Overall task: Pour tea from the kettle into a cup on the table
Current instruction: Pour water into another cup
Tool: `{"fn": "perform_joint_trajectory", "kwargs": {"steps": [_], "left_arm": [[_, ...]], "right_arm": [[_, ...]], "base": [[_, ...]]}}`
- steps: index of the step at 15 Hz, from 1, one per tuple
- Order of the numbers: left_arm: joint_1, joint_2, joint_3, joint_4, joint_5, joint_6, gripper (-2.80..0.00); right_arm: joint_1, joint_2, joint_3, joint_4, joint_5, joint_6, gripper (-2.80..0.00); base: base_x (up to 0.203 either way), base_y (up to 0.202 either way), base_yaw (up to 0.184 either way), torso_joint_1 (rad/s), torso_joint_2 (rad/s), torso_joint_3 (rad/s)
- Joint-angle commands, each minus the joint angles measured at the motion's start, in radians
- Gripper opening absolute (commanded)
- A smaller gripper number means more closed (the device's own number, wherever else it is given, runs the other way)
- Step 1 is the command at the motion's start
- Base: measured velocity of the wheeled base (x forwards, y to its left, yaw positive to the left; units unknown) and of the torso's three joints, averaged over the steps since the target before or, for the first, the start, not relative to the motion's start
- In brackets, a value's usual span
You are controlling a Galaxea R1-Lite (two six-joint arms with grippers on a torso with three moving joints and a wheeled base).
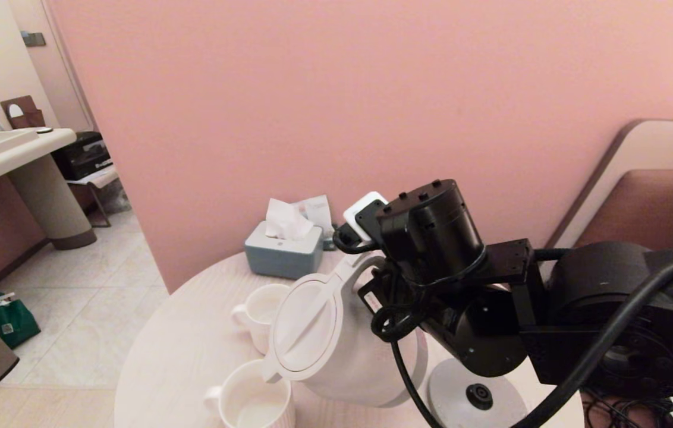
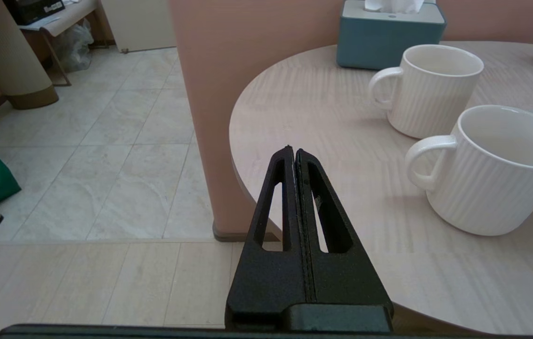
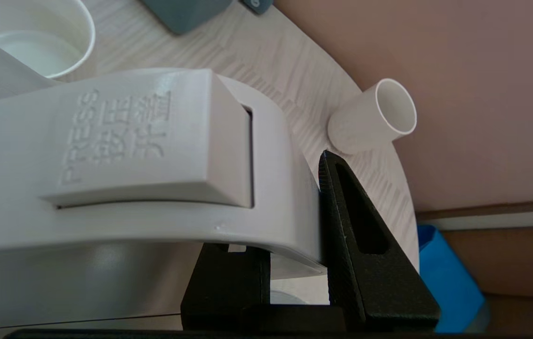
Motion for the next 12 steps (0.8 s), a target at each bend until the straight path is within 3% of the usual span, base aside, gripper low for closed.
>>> {"fn": "perform_joint_trajectory", "kwargs": {"steps": [1,12], "left_arm": [[0.000,0.000,0.000,0.000,0.000,0.000,-2.80],[0.000,0.000,0.000,0.000,0.000,0.000,-2.80]], "right_arm": [[0.001,0.017,-0.014,-0.001,-0.004,-0.012,-2.80],[-0.001,0.047,-0.059,-0.002,-0.007,-0.103,-2.80]], "base": [[0.000,0.000,0.000,0.000,0.00,0.000],[0.000,0.000,0.000,0.000,0.00,0.000]]}}
